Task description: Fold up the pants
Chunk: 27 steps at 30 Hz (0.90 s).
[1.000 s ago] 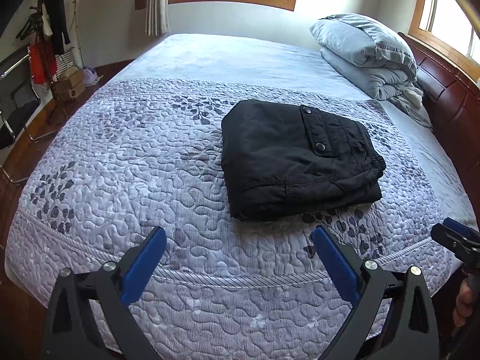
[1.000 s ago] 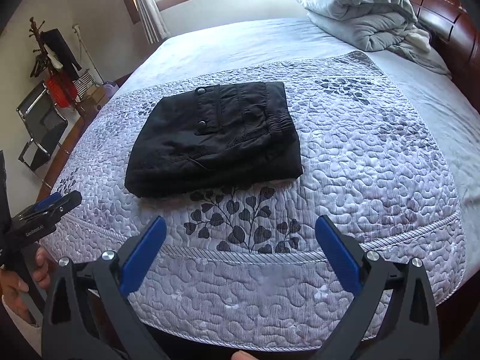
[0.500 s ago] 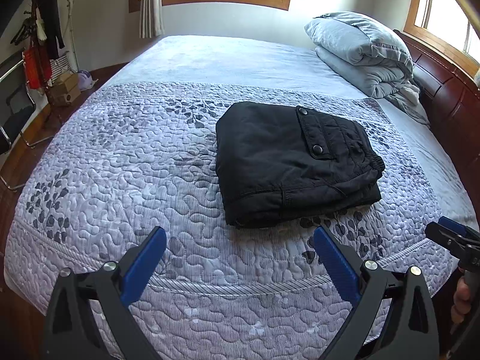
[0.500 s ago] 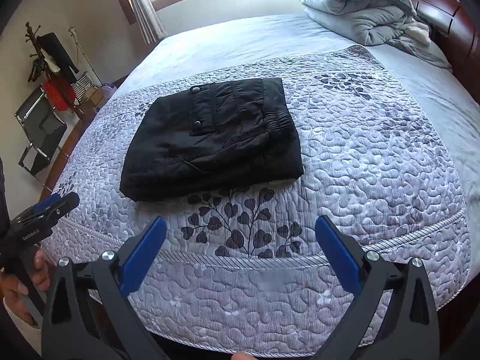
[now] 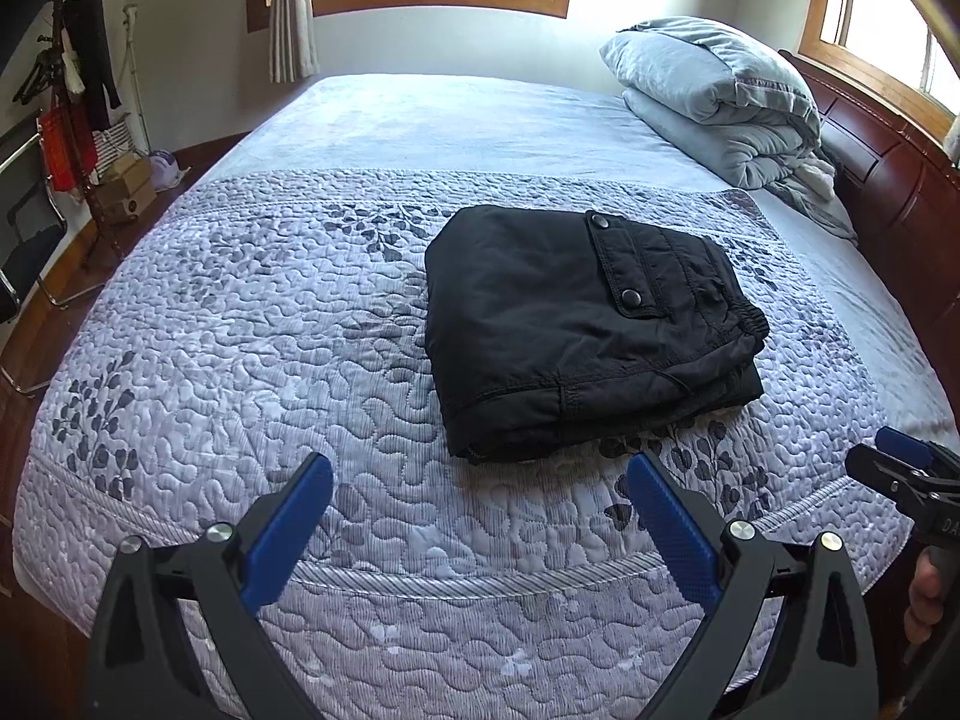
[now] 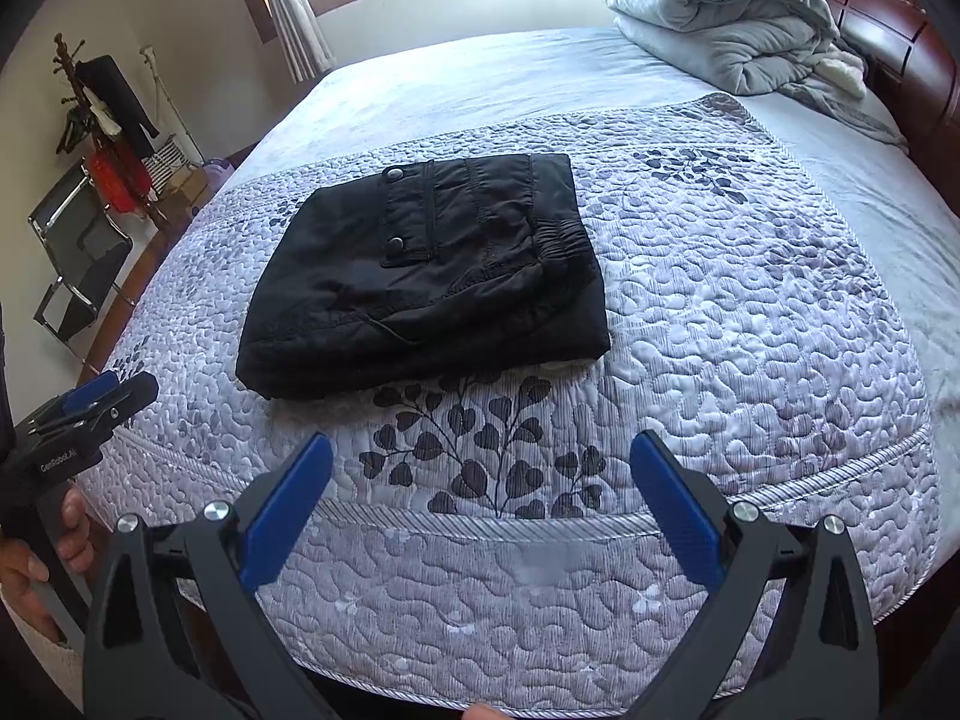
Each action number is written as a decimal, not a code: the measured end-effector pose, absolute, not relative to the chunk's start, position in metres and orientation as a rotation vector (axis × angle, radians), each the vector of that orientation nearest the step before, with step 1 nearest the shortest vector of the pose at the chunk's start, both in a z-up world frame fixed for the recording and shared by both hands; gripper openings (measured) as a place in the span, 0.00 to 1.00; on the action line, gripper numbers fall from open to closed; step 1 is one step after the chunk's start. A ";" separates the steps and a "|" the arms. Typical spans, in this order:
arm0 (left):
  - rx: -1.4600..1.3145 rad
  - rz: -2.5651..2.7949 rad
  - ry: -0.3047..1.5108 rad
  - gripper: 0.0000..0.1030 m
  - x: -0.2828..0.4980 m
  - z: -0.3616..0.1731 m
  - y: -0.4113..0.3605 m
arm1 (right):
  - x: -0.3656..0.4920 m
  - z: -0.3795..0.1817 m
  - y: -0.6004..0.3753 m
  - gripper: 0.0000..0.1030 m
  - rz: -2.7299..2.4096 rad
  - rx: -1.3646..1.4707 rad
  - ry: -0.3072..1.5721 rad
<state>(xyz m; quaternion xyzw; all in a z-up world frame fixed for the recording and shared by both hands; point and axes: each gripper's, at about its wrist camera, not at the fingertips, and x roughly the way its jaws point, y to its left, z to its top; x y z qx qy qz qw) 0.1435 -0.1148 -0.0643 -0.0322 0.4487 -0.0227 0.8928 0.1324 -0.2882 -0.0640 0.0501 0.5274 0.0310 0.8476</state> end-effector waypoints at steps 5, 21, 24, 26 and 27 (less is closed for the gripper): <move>-0.061 -0.052 0.933 0.96 0.144 -0.064 -0.115 | 0.133 -0.064 -0.288 0.96 0.068 0.104 1.113; -0.065 -0.052 0.935 0.96 0.146 -0.065 -0.114 | 0.134 -0.065 -0.287 0.96 0.065 0.094 1.117; -0.068 -0.053 0.935 0.96 0.146 -0.066 -0.113 | 0.134 -0.065 -0.287 0.96 0.065 0.093 1.118; -0.069 -0.053 0.935 0.96 0.146 -0.066 -0.113 | 0.134 -0.066 -0.287 0.96 0.065 0.093 1.118; -0.071 -0.053 0.936 0.96 0.147 -0.066 -0.112 | 0.134 -0.066 -0.287 0.96 0.065 0.094 1.119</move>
